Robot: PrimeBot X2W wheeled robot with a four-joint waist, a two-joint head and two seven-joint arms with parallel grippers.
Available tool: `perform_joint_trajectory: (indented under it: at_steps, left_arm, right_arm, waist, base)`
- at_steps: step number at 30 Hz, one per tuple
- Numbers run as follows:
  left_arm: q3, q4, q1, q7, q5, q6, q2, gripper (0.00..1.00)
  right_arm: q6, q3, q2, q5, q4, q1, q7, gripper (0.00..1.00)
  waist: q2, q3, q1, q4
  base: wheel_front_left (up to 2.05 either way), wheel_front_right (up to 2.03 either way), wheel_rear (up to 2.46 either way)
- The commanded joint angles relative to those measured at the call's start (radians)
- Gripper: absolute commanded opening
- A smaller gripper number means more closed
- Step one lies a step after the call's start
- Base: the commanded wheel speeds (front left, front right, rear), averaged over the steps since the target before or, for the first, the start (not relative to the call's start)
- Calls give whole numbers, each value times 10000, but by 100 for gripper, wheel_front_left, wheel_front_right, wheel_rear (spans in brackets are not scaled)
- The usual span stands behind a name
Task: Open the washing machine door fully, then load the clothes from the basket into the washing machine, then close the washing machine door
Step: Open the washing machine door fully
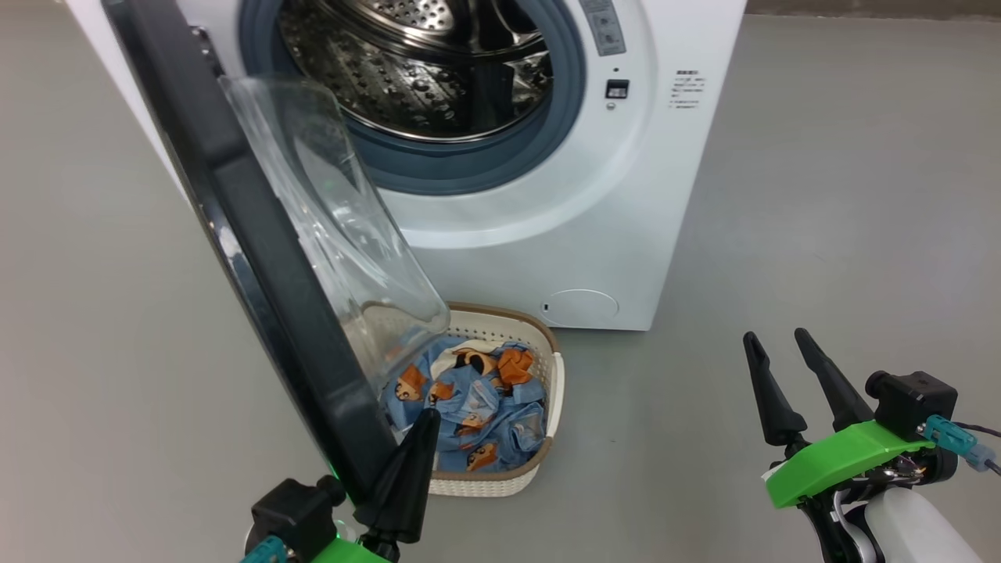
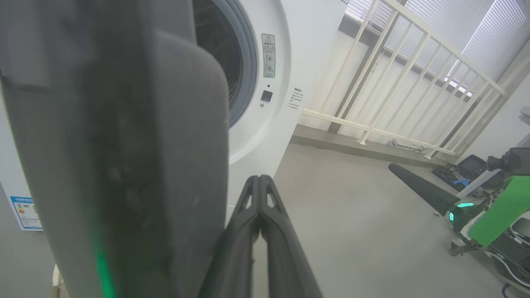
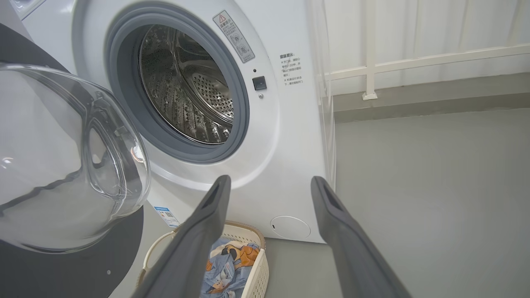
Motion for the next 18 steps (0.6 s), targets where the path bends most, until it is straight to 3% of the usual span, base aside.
perform_joint_trajectory:
  at_steps: [1, 18]
  left_arm:
    - [492, -298, -302, -144, -92, 161, 131, 0]
    - [709, -451, -44, 91, -178, 540, 429, 0]
  right_arm:
    - [46, 135, -42, 128, -193, -405, -122, 100]
    - [46, 93, 25, 120, -224, -249, -122, 100]
  waist:
    - [-1, -35, 0, 308]
    - [-1, -259, 0, 1513]
  base:
    - [0, 0, 0]
    - [0, 0, 0]
